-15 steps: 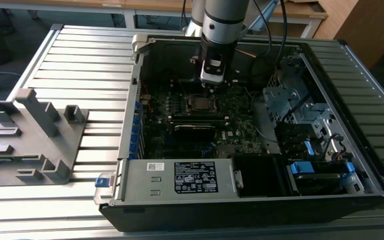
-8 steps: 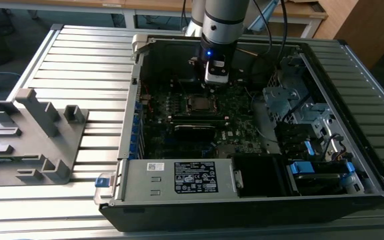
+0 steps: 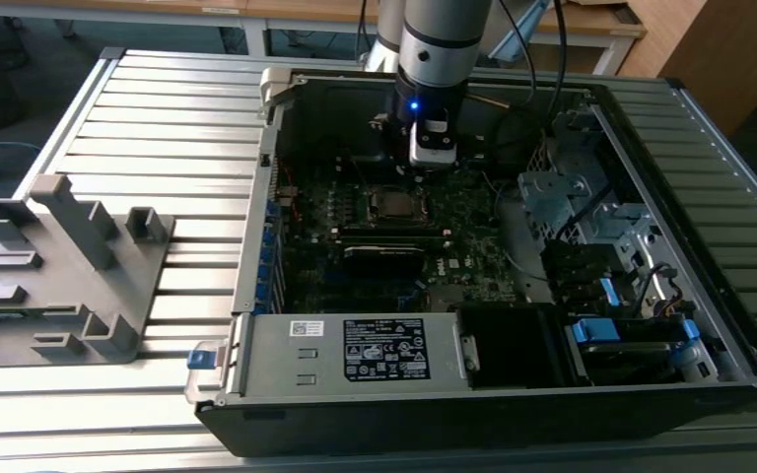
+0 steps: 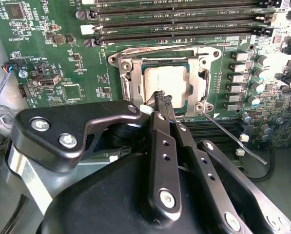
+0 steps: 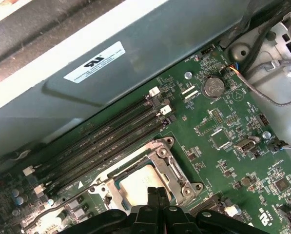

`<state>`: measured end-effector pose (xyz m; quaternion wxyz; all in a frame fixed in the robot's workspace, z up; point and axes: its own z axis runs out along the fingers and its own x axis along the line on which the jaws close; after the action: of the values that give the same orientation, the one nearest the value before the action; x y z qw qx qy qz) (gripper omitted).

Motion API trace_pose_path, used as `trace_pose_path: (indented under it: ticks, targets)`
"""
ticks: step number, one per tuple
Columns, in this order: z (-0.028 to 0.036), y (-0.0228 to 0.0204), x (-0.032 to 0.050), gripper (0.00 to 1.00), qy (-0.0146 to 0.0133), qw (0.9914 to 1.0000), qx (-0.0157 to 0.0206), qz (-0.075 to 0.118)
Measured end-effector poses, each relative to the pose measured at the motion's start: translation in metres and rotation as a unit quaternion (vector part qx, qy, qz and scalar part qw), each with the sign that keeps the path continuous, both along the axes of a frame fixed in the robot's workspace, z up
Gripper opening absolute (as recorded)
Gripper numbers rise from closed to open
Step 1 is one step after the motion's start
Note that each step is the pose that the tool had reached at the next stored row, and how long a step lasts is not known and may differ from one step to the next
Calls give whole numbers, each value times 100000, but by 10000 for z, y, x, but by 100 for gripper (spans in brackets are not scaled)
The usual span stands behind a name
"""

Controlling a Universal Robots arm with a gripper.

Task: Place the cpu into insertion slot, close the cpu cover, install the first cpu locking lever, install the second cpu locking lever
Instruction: 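Close the cpu cover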

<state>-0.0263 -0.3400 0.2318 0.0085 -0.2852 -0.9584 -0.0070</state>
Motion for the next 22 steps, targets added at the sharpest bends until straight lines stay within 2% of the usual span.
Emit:
trace_pose_path:
  ticks: [15,19,22]
  targets:
    - [0,0,0,11,3,100000,-1,194]
    - [-3,0,0,11,1,99966,8,2614]
    - [-6,0,0,11,1,99870,9,5107]
